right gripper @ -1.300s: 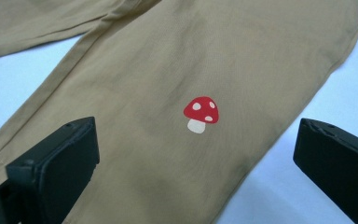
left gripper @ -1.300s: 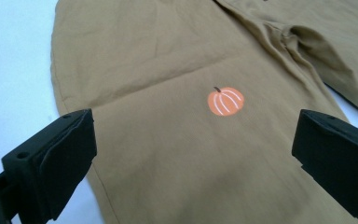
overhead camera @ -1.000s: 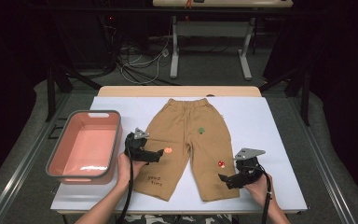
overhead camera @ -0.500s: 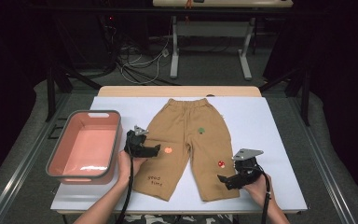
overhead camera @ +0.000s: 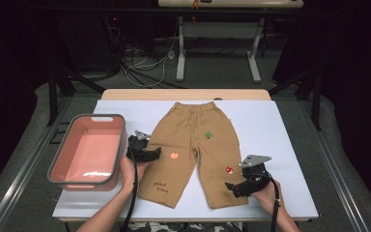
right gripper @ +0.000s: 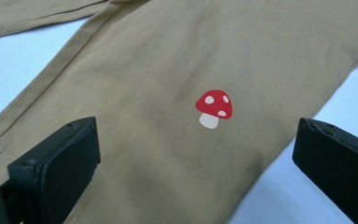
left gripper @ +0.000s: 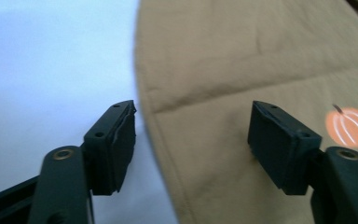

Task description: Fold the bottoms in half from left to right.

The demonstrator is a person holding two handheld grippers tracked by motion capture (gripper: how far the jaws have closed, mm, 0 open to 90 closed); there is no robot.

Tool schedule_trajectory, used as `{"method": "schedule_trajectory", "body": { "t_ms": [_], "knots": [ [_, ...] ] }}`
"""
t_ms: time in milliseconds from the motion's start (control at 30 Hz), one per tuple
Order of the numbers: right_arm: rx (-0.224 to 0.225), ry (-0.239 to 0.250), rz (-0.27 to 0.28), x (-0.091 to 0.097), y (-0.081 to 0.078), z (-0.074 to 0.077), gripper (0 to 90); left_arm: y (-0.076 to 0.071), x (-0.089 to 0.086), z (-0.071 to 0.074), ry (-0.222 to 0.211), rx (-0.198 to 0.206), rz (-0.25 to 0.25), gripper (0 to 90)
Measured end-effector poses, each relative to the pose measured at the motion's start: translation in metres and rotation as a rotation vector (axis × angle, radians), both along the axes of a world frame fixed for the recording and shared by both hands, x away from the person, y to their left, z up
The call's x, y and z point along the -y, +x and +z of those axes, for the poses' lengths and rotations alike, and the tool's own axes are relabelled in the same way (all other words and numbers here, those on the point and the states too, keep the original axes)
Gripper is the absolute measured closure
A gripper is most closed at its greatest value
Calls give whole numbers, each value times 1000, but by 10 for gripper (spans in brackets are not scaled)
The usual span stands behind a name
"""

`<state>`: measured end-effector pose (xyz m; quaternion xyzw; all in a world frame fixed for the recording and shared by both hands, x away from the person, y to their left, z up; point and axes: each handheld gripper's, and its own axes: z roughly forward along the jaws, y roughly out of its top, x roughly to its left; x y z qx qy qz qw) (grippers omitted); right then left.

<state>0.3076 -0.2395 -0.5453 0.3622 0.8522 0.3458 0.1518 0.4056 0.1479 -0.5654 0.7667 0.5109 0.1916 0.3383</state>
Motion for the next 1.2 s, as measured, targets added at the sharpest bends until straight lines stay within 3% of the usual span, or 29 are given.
{"method": "schedule_trajectory", "body": {
  "t_ms": [133,400,567,700,900,1100,1200],
  "knots": [
    [-1,1,-7,0,0,0,5,-1,0,-1,-4,10,1,372],
    [2,0,4,0,0,0,6,-5,0,-2,-40,34,-34,660],
    [-2,1,0,0,0,0,6,-6,2,-2,-35,34,-64,779],
    [-5,-1,-1,1,1,0,6,-6,1,-2,-74,34,-72,861],
    [-4,6,-1,2,0,0,7,-7,0,-1,-91,34,-93,868],
    [3,5,-4,2,-1,0,10,-10,4,3,-73,57,-114,871],
    [5,1,-9,2,-1,1,11,-12,6,6,-92,80,-113,879]
  ]
}}
